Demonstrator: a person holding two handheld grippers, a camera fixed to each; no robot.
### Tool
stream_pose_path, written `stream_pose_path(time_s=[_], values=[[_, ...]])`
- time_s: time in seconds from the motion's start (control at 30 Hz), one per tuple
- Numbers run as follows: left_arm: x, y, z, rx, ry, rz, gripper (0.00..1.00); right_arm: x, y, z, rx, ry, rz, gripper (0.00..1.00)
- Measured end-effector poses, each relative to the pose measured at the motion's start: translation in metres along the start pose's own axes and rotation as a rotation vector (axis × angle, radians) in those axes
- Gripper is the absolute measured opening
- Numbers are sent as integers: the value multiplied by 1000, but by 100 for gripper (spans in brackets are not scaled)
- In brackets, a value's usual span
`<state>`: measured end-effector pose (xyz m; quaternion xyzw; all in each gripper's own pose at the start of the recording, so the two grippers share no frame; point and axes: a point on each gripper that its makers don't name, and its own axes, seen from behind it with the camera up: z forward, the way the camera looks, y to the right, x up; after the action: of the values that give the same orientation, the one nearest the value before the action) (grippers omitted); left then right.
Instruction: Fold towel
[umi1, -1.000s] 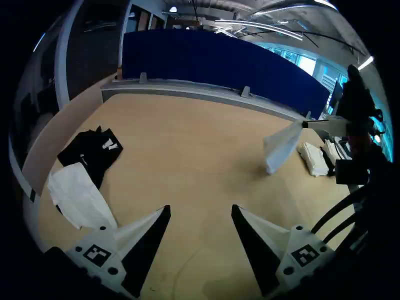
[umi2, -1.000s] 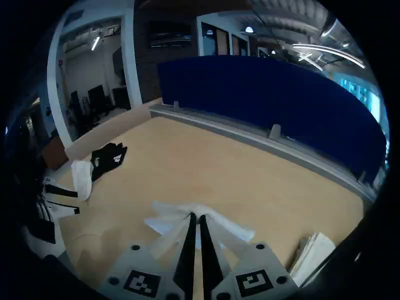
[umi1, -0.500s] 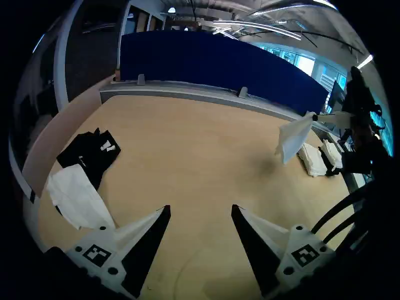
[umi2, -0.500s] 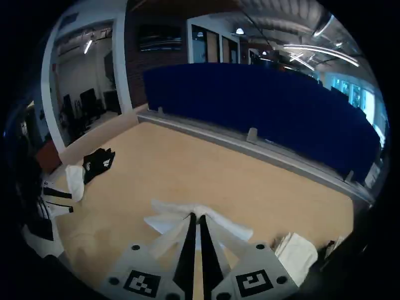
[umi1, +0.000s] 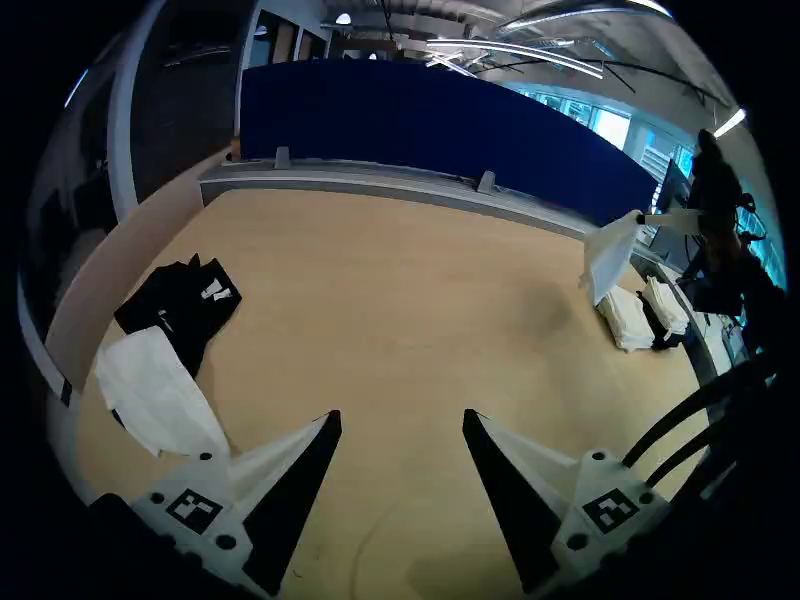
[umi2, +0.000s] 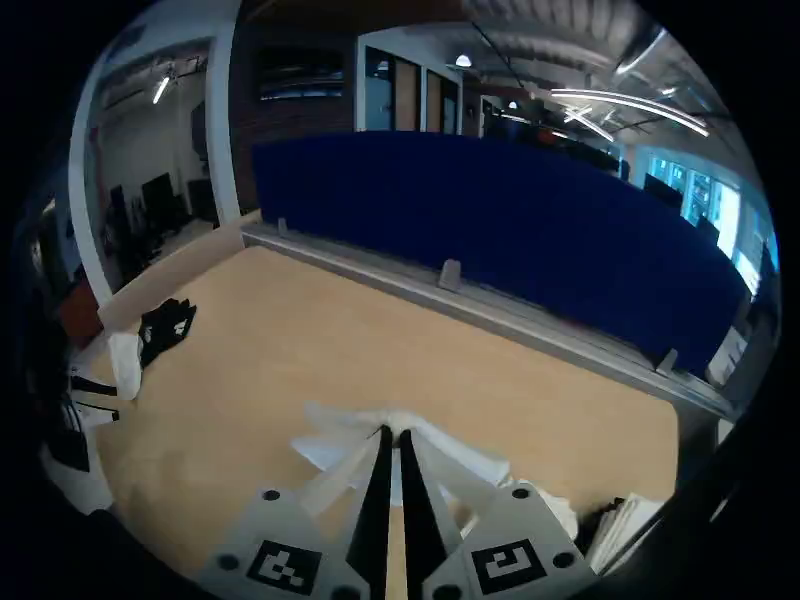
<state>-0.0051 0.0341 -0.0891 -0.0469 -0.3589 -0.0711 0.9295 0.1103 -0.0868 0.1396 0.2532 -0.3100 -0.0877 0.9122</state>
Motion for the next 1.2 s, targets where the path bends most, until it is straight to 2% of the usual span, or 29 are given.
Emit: stream_pose_path(time_s=[0.3, 0.6, 0.87, 1.2], values=[[-1, -1, -1, 9, -8, -1, 90, 12, 65, 3, -75, -8, 2, 6], [-1, -1, 1, 18, -17, -2, 90, 20, 116, 9, -129, -27, 10, 5], [-4, 0, 2, 23, -23, 0, 90, 18, 142, 16, -157, -47, 17, 6], [-4, 6, 2, 22, -26, 7, 90, 11, 150, 17, -153, -51, 37, 5]])
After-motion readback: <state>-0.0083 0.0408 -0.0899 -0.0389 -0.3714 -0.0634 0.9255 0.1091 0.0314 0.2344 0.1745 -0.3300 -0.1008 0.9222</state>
